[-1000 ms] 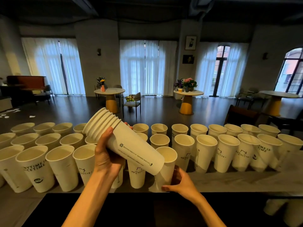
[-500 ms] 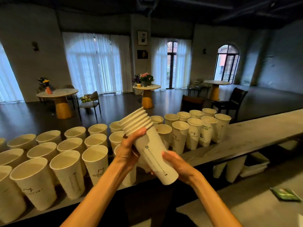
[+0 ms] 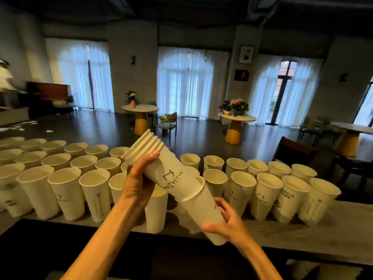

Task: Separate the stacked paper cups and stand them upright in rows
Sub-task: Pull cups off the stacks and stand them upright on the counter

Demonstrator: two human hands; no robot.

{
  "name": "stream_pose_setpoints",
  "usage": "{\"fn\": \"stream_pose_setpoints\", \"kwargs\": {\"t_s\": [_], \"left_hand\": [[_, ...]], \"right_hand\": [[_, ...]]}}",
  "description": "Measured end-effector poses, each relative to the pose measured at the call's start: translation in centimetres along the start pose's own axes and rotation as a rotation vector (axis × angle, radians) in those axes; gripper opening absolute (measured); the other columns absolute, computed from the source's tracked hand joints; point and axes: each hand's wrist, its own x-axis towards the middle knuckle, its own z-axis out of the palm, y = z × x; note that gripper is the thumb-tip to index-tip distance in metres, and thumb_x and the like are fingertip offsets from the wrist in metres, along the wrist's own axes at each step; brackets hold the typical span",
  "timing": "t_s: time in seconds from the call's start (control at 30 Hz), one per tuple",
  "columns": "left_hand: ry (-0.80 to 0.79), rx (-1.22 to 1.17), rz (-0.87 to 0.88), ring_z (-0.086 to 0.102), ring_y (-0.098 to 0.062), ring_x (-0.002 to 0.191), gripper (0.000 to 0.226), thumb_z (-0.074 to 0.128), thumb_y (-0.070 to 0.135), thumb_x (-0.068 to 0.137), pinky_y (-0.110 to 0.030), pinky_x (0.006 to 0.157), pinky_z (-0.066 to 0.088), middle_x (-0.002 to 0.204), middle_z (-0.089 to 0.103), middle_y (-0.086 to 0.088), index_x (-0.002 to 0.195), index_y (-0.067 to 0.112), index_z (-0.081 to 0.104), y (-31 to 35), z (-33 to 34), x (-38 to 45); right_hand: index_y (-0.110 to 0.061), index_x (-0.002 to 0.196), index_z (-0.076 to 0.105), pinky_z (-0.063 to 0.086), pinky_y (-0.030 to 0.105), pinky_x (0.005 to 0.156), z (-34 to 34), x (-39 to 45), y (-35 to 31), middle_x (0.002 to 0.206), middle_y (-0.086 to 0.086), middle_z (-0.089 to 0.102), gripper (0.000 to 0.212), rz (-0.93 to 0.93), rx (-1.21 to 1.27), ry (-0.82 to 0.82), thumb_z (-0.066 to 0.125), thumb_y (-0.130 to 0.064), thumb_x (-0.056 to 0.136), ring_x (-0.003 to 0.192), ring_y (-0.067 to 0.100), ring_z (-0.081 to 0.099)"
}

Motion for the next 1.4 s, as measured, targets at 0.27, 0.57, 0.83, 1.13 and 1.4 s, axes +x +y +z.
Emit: {"fn": "stream_pose_setpoints", "kwargs": {"t_s": [0.27,0.57,0.83,1.13,1.4], "left_hand": [[0.039,-0.161,0.084,0.063,-0.024,0.113,0.103,0.092,0.028,0.047,-0.039,0.092,0.056,0.129,0.064,-0.014,0.141,0.008,0.054,5.8,-2.2,-0.4],[0.038,-0.121,0.070,0.069,-0.023,0.103,0.076,0.078,0.029,0.059,-0.037,0.082,0.059,0.113,0.073,-0.011,0.131,0.010,0.062,6.8,-5.6,-1.2],[-0.069,-0.043,0.012,0.072,-0.022,0.097,0.042,0.081,0.026,0.062,-0.044,0.087,0.058,0.106,0.076,-0.010,0.103,0.020,0.079,4.7,-4.2,-1.5],[-0.176,-0.039,-0.285,0.075,-0.027,0.095,0.086,0.098,0.046,0.019,-0.039,0.072,0.061,0.101,0.077,-0.014,0.097,0.017,0.080,-3.0,1.9,-2.8],[-0.195,0.207,-0.202,0.071,-0.026,0.098,0.070,0.083,0.045,0.046,-0.038,0.074,0.057,0.104,0.076,-0.003,0.112,0.029,0.069,-8.4,5.4,-4.0]], "right_hand": [[-0.031,0.137,0.041,0.041,0.046,0.109,5.0,4.5,4.3,0.136,-0.007,0.054,0.106,0.069,0.170,0.045,0.097,-0.018,0.048,0.130,0.017,0.048],[-0.023,0.148,0.031,0.037,0.050,0.112,7.6,7.4,5.6,0.147,0.001,0.047,0.115,0.111,0.143,0.121,0.095,-0.016,0.053,0.137,0.025,0.041],[-0.026,0.142,0.035,0.038,0.045,0.109,7.3,6.4,4.9,0.136,-0.008,0.050,0.109,0.142,0.090,0.147,0.095,-0.016,0.052,0.132,0.018,0.044],[-0.023,0.104,0.071,0.055,0.030,0.081,0.5,0.3,0.3,0.104,0.003,0.074,0.021,0.085,0.097,0.135,0.058,-0.035,0.092,0.101,0.020,0.069],[-0.019,0.122,0.057,0.056,0.045,0.087,-2.6,-3.9,-2.0,0.111,0.011,0.070,0.064,0.057,0.100,-0.143,0.080,-0.045,0.068,0.095,0.028,0.069]]}}
